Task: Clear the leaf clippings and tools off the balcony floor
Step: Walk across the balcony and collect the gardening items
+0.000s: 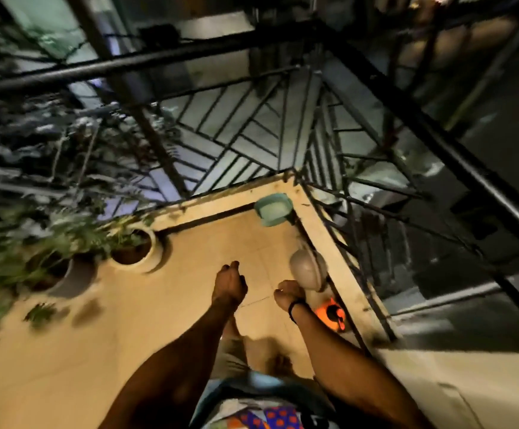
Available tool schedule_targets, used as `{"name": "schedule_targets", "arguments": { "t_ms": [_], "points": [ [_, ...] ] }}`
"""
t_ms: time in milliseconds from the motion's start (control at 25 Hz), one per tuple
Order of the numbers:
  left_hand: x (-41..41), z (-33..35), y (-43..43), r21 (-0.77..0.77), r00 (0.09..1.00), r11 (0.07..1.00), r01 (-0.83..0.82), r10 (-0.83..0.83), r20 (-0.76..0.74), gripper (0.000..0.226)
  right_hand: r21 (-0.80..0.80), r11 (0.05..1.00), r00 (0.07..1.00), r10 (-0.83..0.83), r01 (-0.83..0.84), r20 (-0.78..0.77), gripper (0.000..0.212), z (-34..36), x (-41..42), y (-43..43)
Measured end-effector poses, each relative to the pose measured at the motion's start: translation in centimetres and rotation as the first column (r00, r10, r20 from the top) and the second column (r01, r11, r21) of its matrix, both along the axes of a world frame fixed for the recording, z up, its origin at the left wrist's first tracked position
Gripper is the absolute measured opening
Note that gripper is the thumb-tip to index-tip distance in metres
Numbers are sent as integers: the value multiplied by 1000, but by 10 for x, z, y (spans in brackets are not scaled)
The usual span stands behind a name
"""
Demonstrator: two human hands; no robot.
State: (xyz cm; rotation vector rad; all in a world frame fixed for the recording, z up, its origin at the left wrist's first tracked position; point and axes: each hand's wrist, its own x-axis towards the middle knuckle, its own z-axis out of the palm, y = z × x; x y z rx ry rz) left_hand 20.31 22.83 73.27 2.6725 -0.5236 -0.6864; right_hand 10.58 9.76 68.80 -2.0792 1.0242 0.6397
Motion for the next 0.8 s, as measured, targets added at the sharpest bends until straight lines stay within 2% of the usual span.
{"name": "schedule_targets", "arguments": {
  "t_ms": [120,240,440,640,800],
  "points": [
    [-1,4,78,-10,978,979,-204,205,48,49,-10,970,970,242,-243,-31,29,23,26,58],
    [1,7,151,-52,921,922,-383,385,50,48,-31,919,920,393,-392,9,30,41,57,125],
    [-3,12,292,-46,788,788,-613,615,37,45,-38,762,762,647,-646,17,29,50,101,262],
    [-14,11,425,-32,627,628,-777,778,47,42,-38,611,609,792,-791,46,30,49,135,399],
    [-22,10,496,-40,474,476,-879,880,37,42,-5,516,516,855,-856,48,28,44,150,480]
  ]
}}
